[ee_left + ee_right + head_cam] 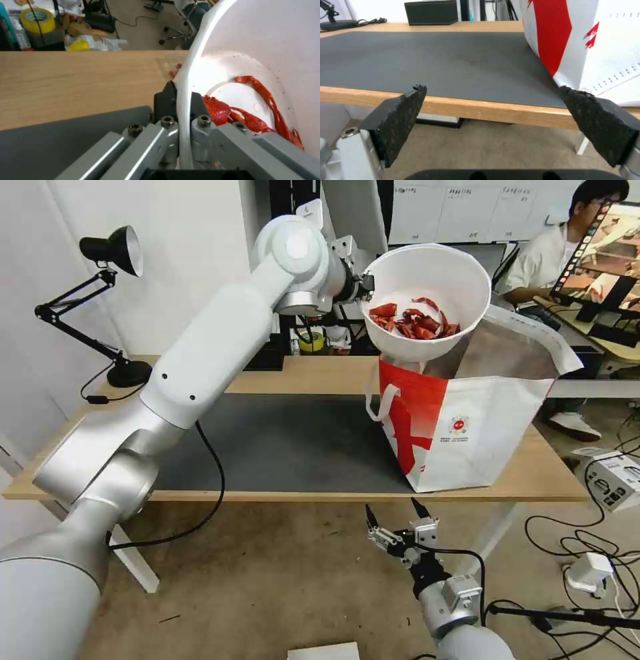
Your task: Pick up the trash from the table and place it into the takeout bag.
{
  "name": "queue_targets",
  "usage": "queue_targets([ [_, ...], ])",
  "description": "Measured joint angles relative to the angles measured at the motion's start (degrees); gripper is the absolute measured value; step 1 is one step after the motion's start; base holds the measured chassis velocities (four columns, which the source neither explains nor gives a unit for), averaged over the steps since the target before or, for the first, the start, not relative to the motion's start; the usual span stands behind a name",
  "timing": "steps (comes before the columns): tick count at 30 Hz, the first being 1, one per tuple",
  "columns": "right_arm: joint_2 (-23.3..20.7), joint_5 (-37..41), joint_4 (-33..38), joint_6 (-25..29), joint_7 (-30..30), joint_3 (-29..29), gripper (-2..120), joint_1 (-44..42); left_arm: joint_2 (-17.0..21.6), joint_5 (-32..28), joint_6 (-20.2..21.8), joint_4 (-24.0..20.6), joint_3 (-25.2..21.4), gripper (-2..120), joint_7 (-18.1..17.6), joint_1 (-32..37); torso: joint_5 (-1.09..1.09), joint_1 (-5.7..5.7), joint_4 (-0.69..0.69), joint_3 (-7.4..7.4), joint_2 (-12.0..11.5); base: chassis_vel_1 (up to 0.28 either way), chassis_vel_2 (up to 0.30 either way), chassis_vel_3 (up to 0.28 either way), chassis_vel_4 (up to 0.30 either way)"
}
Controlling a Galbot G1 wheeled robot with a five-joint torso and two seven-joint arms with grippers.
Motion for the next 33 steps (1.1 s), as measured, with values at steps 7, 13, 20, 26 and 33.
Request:
queue_targets([
  [7,0.0,0.0,0.0,0.0,0.0,0.0,100,0.0,-3.4,2.6,-1.0,1.7,0.8,0,0.8,0.7,0.01,0.00,-0.01,0.00,0.0,0.000,0.000,0.000,0.000],
  [13,0.0,0.0,0.0,0.0,0.0,0.0,100,0.0,-4.8,5.9,-2.7,2.5,2.0,0,2.1,1.6,0.01,0.00,-0.01,0.00,0.0,0.000,0.000,0.000,0.000],
  [20,0.0,0.0,0.0,0.0,0.0,0.0,100,0.0,-4.2,11.5,-6.8,2.3,4.0,0,5.0,2.5,0.00,0.00,0.01,0.00,0.0,0.000,0.000,0.000,0.000],
  [26,0.0,0.0,0.0,0.0,0.0,0.0,100,0.0,-4.0,14.5,-8.7,2.0,5.0,0,6.4,2.9,0.00,0.00,0.00,0.00,0.0,0.000,0.000,0.000,0.000],
  [33,0.0,0.0,0.0,0.0,0.0,0.0,100,0.0,-3.4,18.7,-10.7,1.1,6.8,0,8.8,3.3,0.00,0.00,0.00,0.00,0.0,0.000,0.000,0.000,0.000],
])
